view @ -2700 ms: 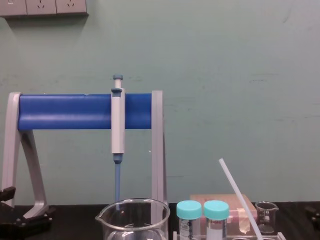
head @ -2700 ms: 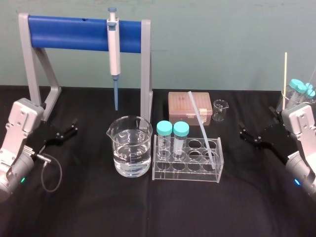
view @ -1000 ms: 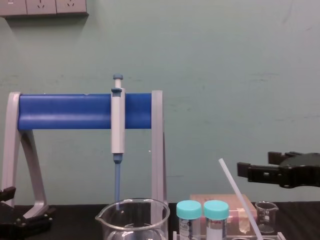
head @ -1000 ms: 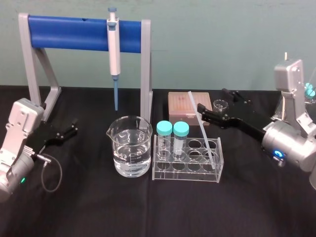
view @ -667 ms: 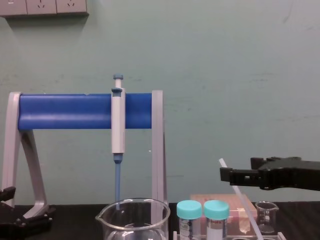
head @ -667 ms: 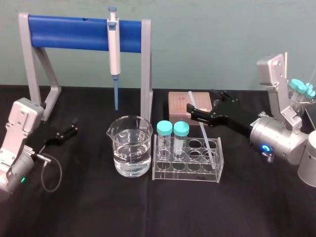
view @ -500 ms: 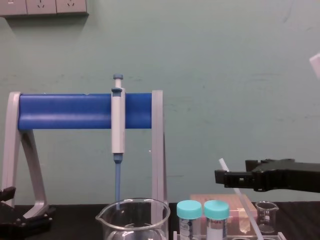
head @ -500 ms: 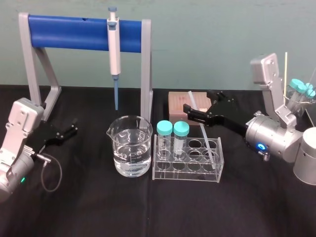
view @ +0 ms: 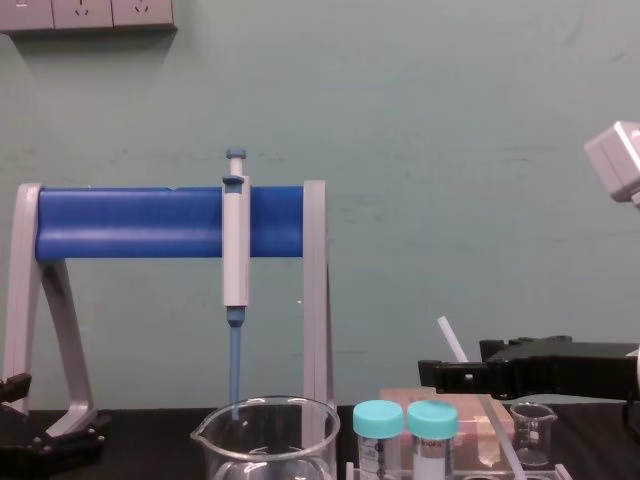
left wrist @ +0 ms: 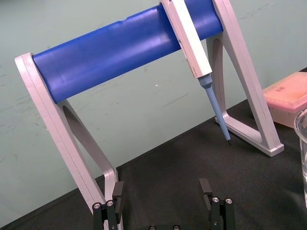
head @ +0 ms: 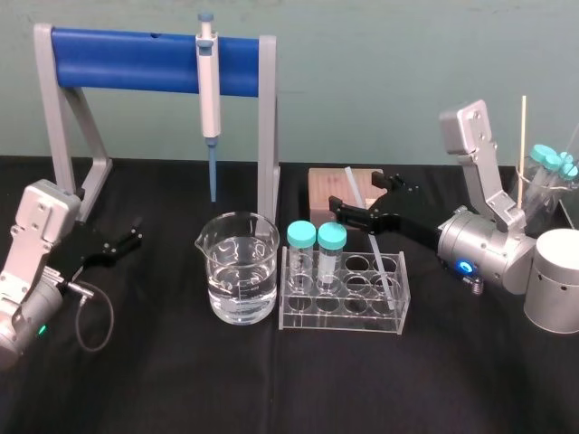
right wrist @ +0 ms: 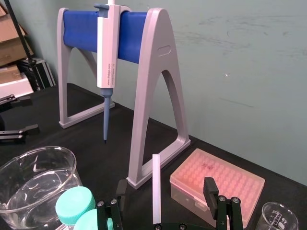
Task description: Pick up the stirring rod with one hand, then place it down.
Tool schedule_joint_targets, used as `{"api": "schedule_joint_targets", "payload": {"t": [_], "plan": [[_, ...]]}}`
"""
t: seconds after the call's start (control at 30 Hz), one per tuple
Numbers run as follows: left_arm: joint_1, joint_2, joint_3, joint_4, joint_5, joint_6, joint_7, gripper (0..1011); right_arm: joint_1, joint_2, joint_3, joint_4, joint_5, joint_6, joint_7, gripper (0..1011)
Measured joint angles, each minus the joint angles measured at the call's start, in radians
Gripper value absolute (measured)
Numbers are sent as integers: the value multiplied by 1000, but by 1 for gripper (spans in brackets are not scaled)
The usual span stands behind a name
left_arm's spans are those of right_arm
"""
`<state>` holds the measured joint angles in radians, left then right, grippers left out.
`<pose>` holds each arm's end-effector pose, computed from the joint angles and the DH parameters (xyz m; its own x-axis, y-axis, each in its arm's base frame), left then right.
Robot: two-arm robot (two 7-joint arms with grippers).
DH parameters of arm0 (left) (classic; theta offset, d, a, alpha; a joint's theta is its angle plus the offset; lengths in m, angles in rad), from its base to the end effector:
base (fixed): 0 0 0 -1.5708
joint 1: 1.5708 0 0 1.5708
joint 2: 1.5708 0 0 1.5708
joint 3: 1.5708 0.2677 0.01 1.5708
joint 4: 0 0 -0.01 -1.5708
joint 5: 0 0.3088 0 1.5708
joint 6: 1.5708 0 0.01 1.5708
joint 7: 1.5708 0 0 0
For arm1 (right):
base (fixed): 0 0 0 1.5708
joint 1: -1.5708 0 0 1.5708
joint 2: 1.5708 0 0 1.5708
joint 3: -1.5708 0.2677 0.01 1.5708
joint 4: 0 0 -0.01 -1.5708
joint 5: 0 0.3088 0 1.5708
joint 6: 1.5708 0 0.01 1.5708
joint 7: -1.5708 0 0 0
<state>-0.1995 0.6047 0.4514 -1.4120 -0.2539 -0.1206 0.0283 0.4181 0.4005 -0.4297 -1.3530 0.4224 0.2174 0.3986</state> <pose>0.3544 0.0700 -0.2843 0.2923 0.8803 0.3737 -0.9552 0.2873 0.0702 0.4156 -0.0129 -0.2232 0.6312 -0.7755 0.0154 0.7613 0.6156 -0.2038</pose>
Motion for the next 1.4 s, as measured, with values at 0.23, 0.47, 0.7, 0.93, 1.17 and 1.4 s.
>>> {"api": "schedule_joint_targets", "payload": {"t": [0.23, 0.47, 0.7, 0.93, 1.17, 1.4], "plan": [[0, 0, 0, 0, 0, 0, 0, 1000, 8, -8, -5, 14, -19, 3, 1, 1003], [0, 0, 0, 0, 0, 0, 0, 1000, 8, -7, -4, 13, -18, 3, 1, 1003], [0, 0, 0, 0, 0, 0, 0, 1000, 7, -7, -3, 12, -15, 3, 1, 916], [0, 0, 0, 0, 0, 0, 0, 1000, 6, -6, -2, 11, -13, 3, 1, 707], [0, 0, 0, 0, 0, 0, 0, 1000, 5, -6, -1, 11, -13, 2, 1, 487], [0, 0, 0, 0, 0, 0, 0, 1000, 5, -6, -1, 10, -12, 2, 1, 263]]}}
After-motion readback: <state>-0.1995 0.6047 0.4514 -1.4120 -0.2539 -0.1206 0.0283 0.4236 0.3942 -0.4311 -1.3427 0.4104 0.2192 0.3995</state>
